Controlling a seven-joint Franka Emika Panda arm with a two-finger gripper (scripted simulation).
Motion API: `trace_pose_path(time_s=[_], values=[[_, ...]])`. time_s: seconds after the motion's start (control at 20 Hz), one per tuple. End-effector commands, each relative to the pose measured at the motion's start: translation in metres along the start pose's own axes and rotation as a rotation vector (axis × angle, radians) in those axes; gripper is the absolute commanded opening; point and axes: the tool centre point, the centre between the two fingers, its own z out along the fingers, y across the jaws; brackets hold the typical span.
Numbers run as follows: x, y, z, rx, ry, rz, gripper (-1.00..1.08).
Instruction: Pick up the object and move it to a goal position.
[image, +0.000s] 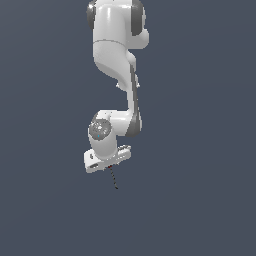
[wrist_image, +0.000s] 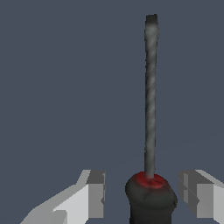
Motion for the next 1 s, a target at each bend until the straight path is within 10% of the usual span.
trace_pose_path(time_s=[0.0,0.95], values=[[0.001,0.000,0.000,-0.001,0.001,0.000,-1.00],[-0.003,0.005,-0.031,-0.001,0.001,0.000,-1.00]])
